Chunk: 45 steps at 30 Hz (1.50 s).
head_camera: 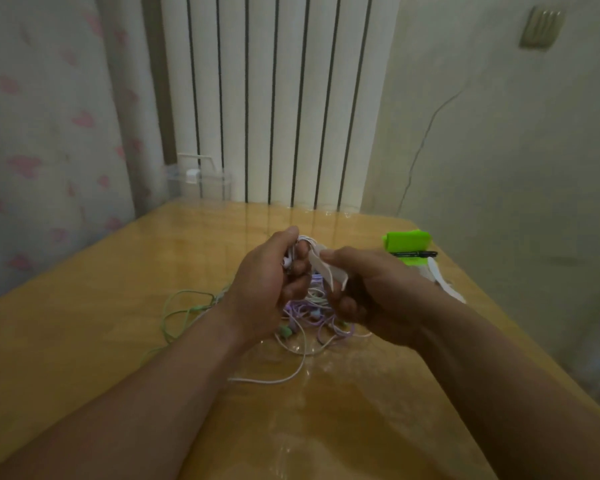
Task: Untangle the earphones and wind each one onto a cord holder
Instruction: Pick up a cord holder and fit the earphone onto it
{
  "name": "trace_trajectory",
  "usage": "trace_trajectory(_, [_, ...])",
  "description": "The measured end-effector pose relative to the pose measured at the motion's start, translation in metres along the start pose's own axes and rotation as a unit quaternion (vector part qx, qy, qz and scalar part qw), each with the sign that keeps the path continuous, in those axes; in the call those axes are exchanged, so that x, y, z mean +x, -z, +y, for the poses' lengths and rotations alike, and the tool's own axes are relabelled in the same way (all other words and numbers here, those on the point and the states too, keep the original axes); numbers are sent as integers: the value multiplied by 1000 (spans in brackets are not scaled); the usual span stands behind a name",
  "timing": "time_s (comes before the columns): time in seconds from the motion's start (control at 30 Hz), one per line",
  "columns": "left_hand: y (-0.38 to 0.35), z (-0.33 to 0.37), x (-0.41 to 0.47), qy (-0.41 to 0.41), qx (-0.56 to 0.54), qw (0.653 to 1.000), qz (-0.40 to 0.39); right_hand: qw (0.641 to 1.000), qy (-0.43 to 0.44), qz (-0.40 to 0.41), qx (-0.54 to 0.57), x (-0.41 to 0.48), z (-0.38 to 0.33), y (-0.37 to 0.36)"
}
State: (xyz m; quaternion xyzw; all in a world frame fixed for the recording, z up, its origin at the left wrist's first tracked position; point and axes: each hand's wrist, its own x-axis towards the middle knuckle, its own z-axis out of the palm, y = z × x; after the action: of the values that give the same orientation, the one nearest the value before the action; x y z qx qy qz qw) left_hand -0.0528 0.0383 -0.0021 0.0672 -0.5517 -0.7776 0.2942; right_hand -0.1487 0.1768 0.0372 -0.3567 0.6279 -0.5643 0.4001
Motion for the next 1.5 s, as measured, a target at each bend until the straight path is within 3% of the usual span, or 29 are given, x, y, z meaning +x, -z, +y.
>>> trace_trajectory(0.57, [-7, -3, 0, -21, 61, 998, -9, 995, 64, 74, 0, 7, 12, 15])
trace_trajectory(0.8, [-12, -4, -7, -53, 142, 988, 4, 988, 112, 67, -79, 6, 16, 7])
trace_trajectory(1.07, [-23, -4, -15, -97, 226, 969, -6, 980, 120, 121, -100, 8, 20, 5])
trace_trajectory(1.13, [-25, -6, -18, -137, 252, 958, -12, 979, 117, 153, -68, 7, 21, -2])
trace_trajectory(1.23, [-28, -13, -21, -241, 341, 909, -11, 961, 175, 202, -64, 4, 24, -10])
trace_trajectory(1.37, [-32, -14, -23, -348, 394, 851, -6, 938, 286, 184, -62, 0, 24, -12])
trace_trajectory(1.5, [-34, -14, -24, -385, 393, 835, -19, 929, 320, 175, -53, 0, 26, -9])
